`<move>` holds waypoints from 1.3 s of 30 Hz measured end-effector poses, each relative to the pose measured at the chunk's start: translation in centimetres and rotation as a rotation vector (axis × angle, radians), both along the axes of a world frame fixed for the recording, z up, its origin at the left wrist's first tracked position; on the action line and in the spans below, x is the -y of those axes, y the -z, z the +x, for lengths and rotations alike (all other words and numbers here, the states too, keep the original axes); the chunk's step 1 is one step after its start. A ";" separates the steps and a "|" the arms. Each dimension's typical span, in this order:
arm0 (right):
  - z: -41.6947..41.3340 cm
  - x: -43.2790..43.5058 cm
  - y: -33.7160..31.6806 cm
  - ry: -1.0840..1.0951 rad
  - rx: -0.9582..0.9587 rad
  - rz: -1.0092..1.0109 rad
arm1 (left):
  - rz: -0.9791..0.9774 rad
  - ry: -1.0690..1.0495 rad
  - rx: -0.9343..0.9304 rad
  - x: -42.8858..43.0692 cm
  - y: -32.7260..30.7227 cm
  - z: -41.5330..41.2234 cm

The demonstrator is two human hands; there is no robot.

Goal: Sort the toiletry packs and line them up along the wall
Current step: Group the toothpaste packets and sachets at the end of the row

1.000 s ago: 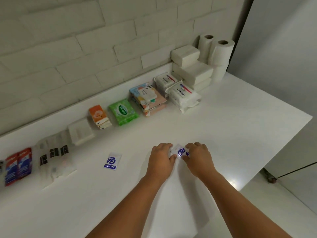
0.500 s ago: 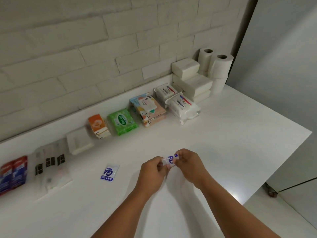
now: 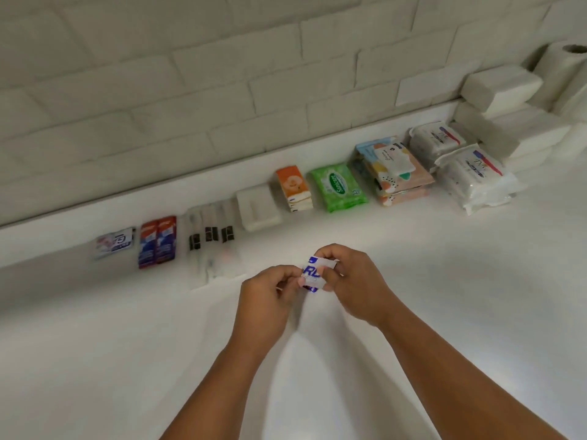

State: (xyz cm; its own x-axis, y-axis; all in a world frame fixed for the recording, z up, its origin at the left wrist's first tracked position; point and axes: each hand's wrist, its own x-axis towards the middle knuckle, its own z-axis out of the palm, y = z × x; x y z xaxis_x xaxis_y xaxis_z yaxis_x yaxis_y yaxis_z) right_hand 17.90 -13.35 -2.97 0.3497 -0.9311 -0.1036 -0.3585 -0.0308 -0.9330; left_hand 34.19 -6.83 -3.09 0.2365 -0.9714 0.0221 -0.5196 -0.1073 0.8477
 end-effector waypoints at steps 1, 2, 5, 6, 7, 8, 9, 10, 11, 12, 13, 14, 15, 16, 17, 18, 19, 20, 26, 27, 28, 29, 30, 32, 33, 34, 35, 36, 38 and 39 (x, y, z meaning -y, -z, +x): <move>1.7 -0.2 -0.2 -0.025 0.018 0.004 | 0.000 -0.027 0.008 -0.6 -0.2 1.4; 3.6 -0.4 -0.2 -0.046 0.035 0.008 | 0.003 -0.054 0.014 -1.4 -0.3 3.0; 9.4 -1.6 0.1 -0.107 0.069 -0.013 | 0.040 -0.135 0.030 -3.8 -0.3 7.8; 11.2 -2.0 0.2 -0.129 0.074 -0.024 | 0.045 -0.164 0.035 -4.4 -0.3 9.3; 12.8 -2.4 0.3 -0.152 0.076 -0.041 | 0.047 -0.195 0.042 -4.8 -0.3 10.6; 14.7 -2.7 0.5 -0.171 0.080 -0.056 | 0.056 -0.234 0.048 -5.4 -0.2 12.2; 16.9 -3.1 0.8 -0.179 0.085 -0.061 | 0.059 -0.267 0.056 -5.9 -0.2 14.0; 18.1 -3.1 1.0 -0.168 0.087 -0.063 | 0.059 -0.289 0.054 -6.1 -0.2 14.9; 19.8 -3.2 1.2 -0.158 0.086 -0.061 | 0.053 -0.314 0.048 -6.4 -0.2 16.2; 21.7 -3.3 1.5 -0.148 0.083 -0.057 | 0.045 -0.342 0.038 -6.7 -0.2 17.7; 23.4 -3.4 1.5 -0.143 0.081 -0.052 | 0.030 -0.368 0.025 -6.8 -0.2 19.2; 25.0 -3.5 1.7 -0.146 0.084 -0.046 | 0.015 -0.394 0.008 -6.8 -0.2 20.6; 26.6 -3.5 1.8 -0.151 0.095 -0.040 | -0.001 -0.423 -0.013 -6.7 0.0 22.1; 28.3 -3.5 1.9 -0.159 0.103 -0.040 | -0.014 -0.450 -0.032 -6.6 0.1 23.6; 29.6 -3.4 2.1 -0.165 0.097 -0.055 | -0.022 -0.469 -0.040 -6.4 0.3 25.0; 31.0 -3.1 2.2 -0.173 0.069 -0.079 | -0.024 -0.484 -0.042 -6.2 0.5 26.2; 32.2 -2.9 2.3 -0.184 0.044 -0.085 | -0.028 -0.496 -0.045 -6.0 0.6 27.4; 33.0 -2.5 2.2 -0.190 0.024 -0.074 | -0.035 -0.502 -0.057 -5.6 0.6 28.2; 37.6 0.2 2.2 -0.157 -0.141 -0.179 | -0.025 -0.559 -0.102 -2.5 1.7 35.0; 38.3 0.7 2.3 -0.140 -0.170 -0.246 | -0.022 -0.580 -0.119 -2.0 2.1 36.2; 38.7 1.1 2.2 -0.134 -0.189 -0.310 | -0.016 -0.592 -0.120 -1.3 2.3 37.1; 39.3 1.5 2.4 -0.147 -0.221 -0.373 | -0.004 -0.598 -0.112 -0.7 2.7 38.1; 39.8 1.9 2.4 -0.173 -0.276 -0.439 | 0.001 -0.597 -0.094 0.0 3.0 38.8; 40.9 2.9 2.7 -0.226 -0.418 -0.578 | 0.001 -0.604 -0.059 1.4 3.7 39.9; 41.4 3.3 2.9 -0.243 -0.472 -0.629 | 0.004 -0.612 -0.052 2.0 4.2 40.4; 42.0 3.7 3.1 -0.260 -0.503 -0.661 | 0.008 -0.617 -0.044 2.6 4.5 40.8; 42.5 4.0 3.4 -0.279 -0.523 -0.678 | 0.013 -0.615 -0.034 3.1 4.7 41.0; 43.0 4.3 3.7 -0.298 -0.532 -0.683 | 0.017 -0.602 -0.020 3.5 4.9 41.1; 43.7 4.6 4.3 -0.336 -0.531 -0.695 | 0.022 -0.573 0.020 3.9 5.0 41.2; 43.9 4.8 4.5 -0.353 -0.535 -0.708 | 0.024 -0.575 0.047 4.0 5.1 41.2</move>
